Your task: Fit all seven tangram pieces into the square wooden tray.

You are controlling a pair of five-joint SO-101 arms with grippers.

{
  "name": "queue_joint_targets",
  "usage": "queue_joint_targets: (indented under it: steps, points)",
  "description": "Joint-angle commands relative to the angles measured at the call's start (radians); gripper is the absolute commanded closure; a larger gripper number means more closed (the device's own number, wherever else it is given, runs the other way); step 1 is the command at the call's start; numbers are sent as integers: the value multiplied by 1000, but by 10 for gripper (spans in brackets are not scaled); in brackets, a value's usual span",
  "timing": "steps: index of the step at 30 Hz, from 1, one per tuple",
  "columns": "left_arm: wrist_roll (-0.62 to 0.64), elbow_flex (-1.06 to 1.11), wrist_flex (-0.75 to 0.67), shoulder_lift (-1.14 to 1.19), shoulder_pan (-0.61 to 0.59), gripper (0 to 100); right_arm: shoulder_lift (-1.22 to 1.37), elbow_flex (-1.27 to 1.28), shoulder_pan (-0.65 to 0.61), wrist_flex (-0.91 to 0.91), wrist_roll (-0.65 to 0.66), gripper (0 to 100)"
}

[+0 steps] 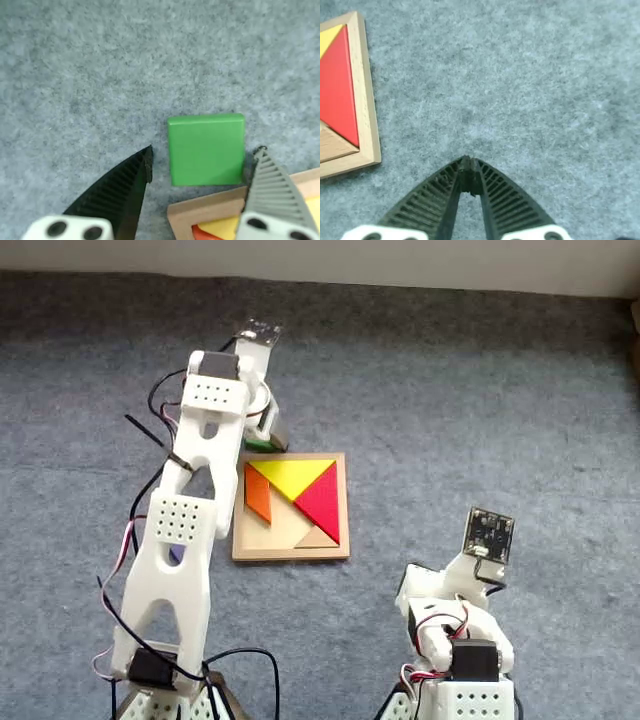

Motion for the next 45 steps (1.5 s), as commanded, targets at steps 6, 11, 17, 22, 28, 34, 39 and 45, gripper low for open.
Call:
queue_joint_targets:
  steps: [6, 11, 17, 22, 28, 34, 39, 45]
  points:
    - [9, -18, -43, 12, -71, 910, -13, 143, 12, -19, 9, 995]
    - [-63, -18, 37, -12, -133, 948, -13, 143, 12, -19, 9, 995]
    - [-129, -12, 115, -59, -166, 982, -13, 143, 12, -19, 9, 995]
    - [-130, 4, 121, -105, -223, 982, -13, 143, 12, -19, 9, 995]
    - [-198, 277, 121, -268, -259, 983, -13, 143, 12, -19, 9, 995]
    - [-227, 616, 118, -547, -243, 983, -13, 143, 12, -19, 9, 995]
    - [-232, 773, 114, -751, -236, 979, -13, 143, 12, -19, 9, 995]
    - [-195, 792, 2, -797, -236, 917, -13, 143, 12, -19, 9, 995]
